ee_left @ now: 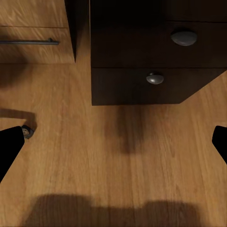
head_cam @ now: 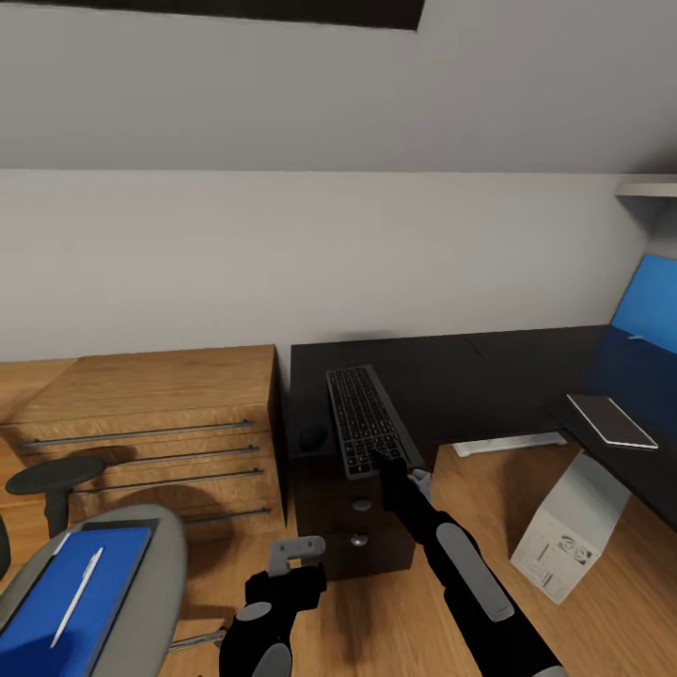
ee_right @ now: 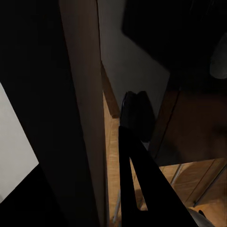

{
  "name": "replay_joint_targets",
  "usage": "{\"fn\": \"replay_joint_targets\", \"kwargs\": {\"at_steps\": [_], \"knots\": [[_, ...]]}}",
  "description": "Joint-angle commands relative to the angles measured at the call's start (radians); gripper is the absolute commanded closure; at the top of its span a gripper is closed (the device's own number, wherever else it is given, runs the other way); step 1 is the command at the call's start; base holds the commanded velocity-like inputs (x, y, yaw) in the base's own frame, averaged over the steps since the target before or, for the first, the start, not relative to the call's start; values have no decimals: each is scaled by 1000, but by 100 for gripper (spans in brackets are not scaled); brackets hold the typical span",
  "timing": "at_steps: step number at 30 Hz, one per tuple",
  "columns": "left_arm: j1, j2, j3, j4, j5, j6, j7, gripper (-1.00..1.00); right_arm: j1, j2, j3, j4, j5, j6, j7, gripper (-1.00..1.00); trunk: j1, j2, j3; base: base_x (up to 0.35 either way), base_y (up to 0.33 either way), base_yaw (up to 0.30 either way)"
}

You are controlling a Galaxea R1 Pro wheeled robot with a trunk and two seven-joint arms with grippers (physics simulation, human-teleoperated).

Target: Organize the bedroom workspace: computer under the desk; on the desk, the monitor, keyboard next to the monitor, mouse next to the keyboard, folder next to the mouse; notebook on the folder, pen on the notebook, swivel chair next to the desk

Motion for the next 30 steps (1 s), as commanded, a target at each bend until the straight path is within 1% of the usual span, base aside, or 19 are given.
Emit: {"fn": "replay_joint_targets", "kwargs": {"at_steps": [1,8,13,20,25,30], "knots": [[-1,0,-1,-1,8,2,9,-100,0,0,-1,-2,-7,2,-6,100,0,-1,-1,0,0,0],[-1,0,-6,-1,8,1,9,-100,0,-2,-2,-3,-8,2,-6,100,0,-1,-1,1,0,0],[-1,0,-6,-1,8,1,10,-100,0,-3,-3,-5,-7,2,-6,100,0,-1,-1,131,0,0],[-1,0,-5,-1,8,2,9,-100,0,-5,-5,-5,-7,2,-6,100,0,-1,-1,24,-1,0],[-1,0,-8,-1,8,1,12,-100,0,-5,-6,-5,-7,2,-6,100,0,-1,-1,82,-102,0],[-1,0,-5,-1,8,1,10,-100,0,-5,-6,-5,-7,2,-6,100,0,-1,-1,15,-19,0]]}}
